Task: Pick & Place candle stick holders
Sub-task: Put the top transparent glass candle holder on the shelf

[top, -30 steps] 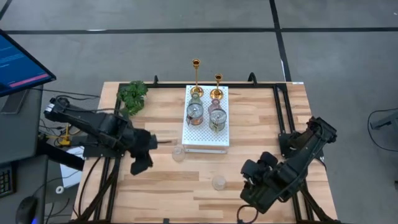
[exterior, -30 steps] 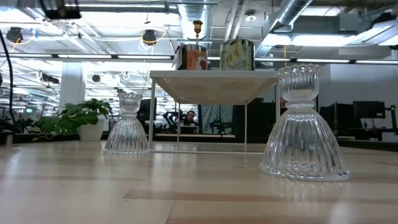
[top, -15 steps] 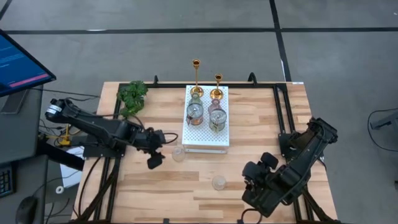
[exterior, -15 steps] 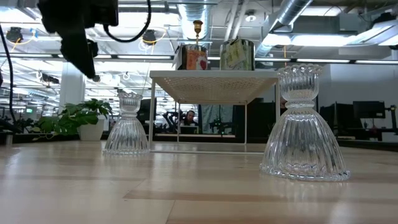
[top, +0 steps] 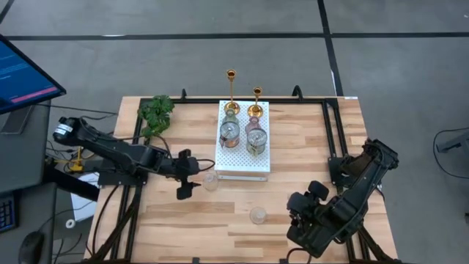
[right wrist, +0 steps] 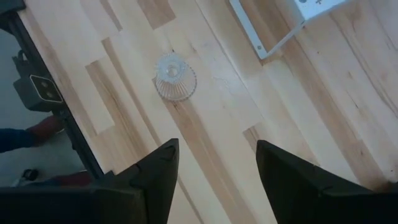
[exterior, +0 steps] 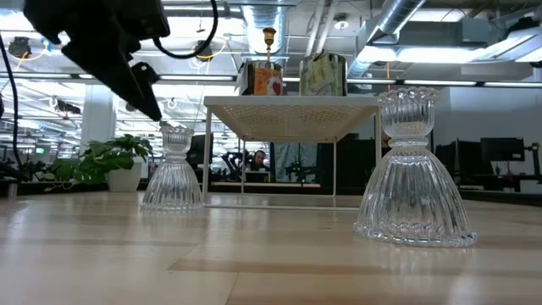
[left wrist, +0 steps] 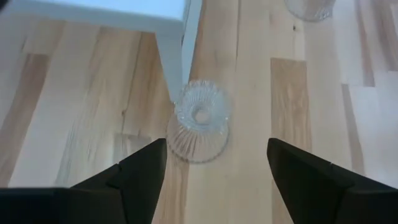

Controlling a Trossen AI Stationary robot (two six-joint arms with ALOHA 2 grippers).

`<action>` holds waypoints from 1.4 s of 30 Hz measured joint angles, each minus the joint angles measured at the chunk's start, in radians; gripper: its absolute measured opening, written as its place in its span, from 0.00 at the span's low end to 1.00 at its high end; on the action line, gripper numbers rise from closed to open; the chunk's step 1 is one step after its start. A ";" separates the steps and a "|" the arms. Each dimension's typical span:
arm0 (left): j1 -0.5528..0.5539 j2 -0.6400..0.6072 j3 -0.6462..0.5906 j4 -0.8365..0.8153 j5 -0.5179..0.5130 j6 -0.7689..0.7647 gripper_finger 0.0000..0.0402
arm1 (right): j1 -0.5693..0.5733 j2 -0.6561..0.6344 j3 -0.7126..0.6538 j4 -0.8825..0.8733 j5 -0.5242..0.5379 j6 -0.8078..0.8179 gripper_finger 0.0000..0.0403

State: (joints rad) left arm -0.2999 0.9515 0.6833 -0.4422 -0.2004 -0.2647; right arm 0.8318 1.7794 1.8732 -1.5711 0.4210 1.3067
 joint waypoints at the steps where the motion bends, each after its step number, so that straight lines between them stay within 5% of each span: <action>1: 0.008 0.000 -0.012 0.021 0.002 0.004 0.69 | 0.000 0.000 0.000 0.000 0.000 0.000 0.51; 9: 0.087 0.012 -0.082 0.229 0.050 0.055 0.69 | -0.001 0.000 0.000 0.000 0.000 -0.006 0.51; 28: 0.098 0.144 -0.087 0.332 0.112 0.130 0.69 | -0.001 0.001 0.000 0.000 0.000 0.000 0.51; 42: 0.098 0.163 -0.085 0.338 0.127 0.150 0.44 | -0.001 0.000 0.000 0.000 -0.001 0.003 0.51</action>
State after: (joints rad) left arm -0.2024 1.1149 0.5980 -0.1043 -0.0730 -0.1150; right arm 0.8310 1.7798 1.8732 -1.5711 0.4202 1.3102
